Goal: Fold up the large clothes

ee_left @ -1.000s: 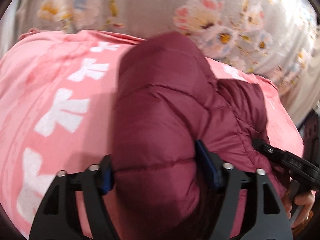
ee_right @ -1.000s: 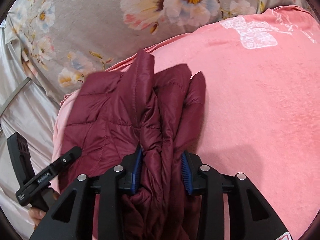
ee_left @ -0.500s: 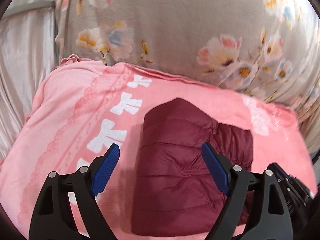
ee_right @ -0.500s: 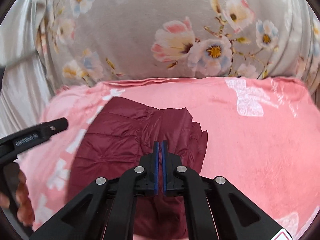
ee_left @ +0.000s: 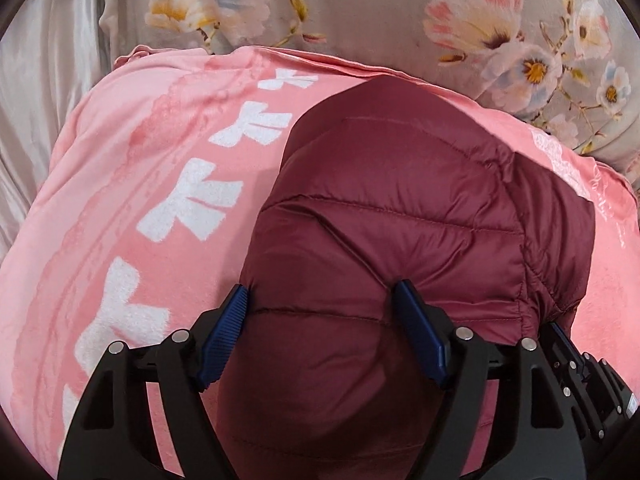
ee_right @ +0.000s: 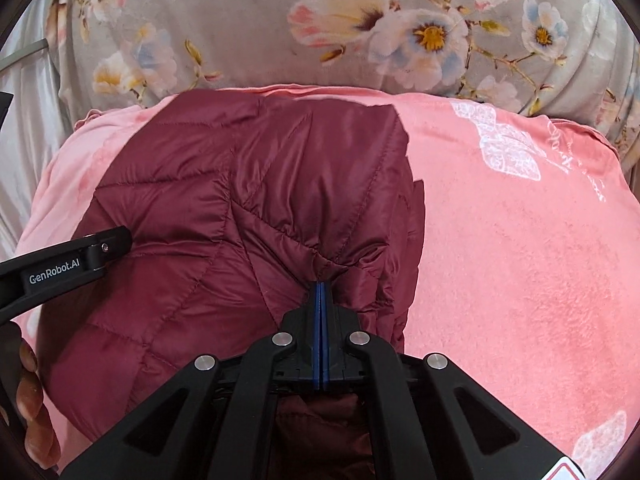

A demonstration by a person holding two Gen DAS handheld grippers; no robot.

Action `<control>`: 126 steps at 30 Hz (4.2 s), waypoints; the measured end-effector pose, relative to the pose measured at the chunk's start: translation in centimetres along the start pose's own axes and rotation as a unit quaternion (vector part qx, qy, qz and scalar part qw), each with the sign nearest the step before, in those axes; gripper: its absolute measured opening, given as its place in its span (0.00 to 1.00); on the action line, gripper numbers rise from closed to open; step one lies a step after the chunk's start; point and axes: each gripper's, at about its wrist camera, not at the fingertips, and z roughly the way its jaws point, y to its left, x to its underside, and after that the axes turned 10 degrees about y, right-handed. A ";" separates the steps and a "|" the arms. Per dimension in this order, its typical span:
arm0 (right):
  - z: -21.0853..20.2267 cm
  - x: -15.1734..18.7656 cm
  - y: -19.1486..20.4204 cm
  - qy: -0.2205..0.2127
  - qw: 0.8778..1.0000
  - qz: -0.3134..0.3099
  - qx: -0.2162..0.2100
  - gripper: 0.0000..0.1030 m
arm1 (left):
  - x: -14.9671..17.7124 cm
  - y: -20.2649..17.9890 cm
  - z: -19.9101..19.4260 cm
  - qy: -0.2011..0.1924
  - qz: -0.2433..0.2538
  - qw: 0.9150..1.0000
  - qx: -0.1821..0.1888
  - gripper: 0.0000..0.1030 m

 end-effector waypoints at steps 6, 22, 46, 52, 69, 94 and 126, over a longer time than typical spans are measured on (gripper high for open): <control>0.9 0.9 0.1 -0.002 1.000 -0.001 0.003 0.00 | 0.9 -0.4 0.9 -0.016 0.011 1.000 -0.011 0.75; 1.4 0.6 -0.3 0.006 1.000 0.002 -0.005 0.00 | 2.0 -1.1 2.2 -0.047 0.023 0.998 -0.032 0.76; -10.4 14.1 -0.5 -0.027 0.999 -0.003 -0.028 0.49 | 15.3 0.9 -7.3 -0.066 0.020 0.997 -0.018 0.89; -10.6 15.6 -0.6 -0.033 0.999 0.002 -0.017 0.56 | 18.1 0.4 -6.1 -0.065 0.020 0.997 -0.032 0.89; -9.3 15.6 -0.4 -0.005 1.000 0.005 -0.001 0.56 | 18.7 -0.5 -5.8 -0.068 0.034 0.996 -0.050 0.89; -9.6 15.8 0.5 -0.013 1.000 -0.007 0.027 0.56 | 18.8 -0.8 -6.0 -0.072 0.040 0.995 -0.057 0.89; -9.6 15.9 0.5 -0.014 0.999 -0.009 0.028 0.56 | 18.7 -0.9 -6.4 -0.079 0.046 0.995 -0.048 0.88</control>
